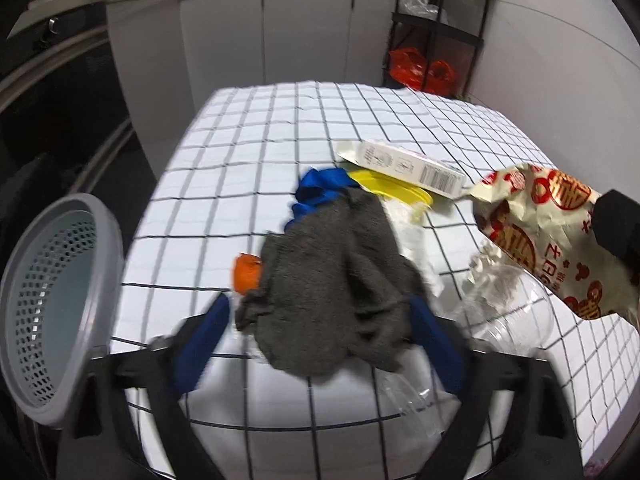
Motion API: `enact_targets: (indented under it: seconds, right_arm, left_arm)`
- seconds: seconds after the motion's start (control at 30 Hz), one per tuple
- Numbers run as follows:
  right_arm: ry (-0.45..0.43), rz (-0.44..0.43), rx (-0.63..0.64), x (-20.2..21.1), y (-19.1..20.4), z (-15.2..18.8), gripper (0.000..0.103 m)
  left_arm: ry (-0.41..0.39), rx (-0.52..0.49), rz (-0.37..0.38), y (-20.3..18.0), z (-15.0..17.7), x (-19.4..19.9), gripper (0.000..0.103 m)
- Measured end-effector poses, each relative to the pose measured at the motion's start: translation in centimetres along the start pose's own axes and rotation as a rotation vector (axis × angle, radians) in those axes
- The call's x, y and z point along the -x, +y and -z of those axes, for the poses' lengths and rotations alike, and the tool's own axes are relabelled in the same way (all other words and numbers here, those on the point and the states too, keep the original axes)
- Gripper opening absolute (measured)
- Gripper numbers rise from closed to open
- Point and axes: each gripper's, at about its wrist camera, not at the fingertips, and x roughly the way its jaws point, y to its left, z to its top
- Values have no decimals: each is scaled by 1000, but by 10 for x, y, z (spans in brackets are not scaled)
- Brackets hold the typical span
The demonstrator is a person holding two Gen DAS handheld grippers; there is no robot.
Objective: Collect trash
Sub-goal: 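Grasp and lift the grey cloth with the left tool while the right tool holds the wrapper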
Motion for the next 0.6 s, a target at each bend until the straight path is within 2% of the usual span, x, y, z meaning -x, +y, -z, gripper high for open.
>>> enact_targets:
  seconds: [0.03,0.1,0.23,0.4,0.6]
  right_arm:
    - [1,0,0,0,0,0,20]
    - [2,-1,-2,0,-1,0,20]
    - [-1,0,-5,1,-2,0,20]
    - [-6,-1,-4,3,-3,1,20]
    - [-20,-3,2,7,-3,-2,20]
  left_arm:
    - [20,3,19,0,0,-4,58]
    - [44,11,47,0,2,-8,43]
    - [38,4,68,-2,4,-5,27]
    - [11,-14,80,-2,7,13,21]
    - [-52,-25,92,10,6,47,21]
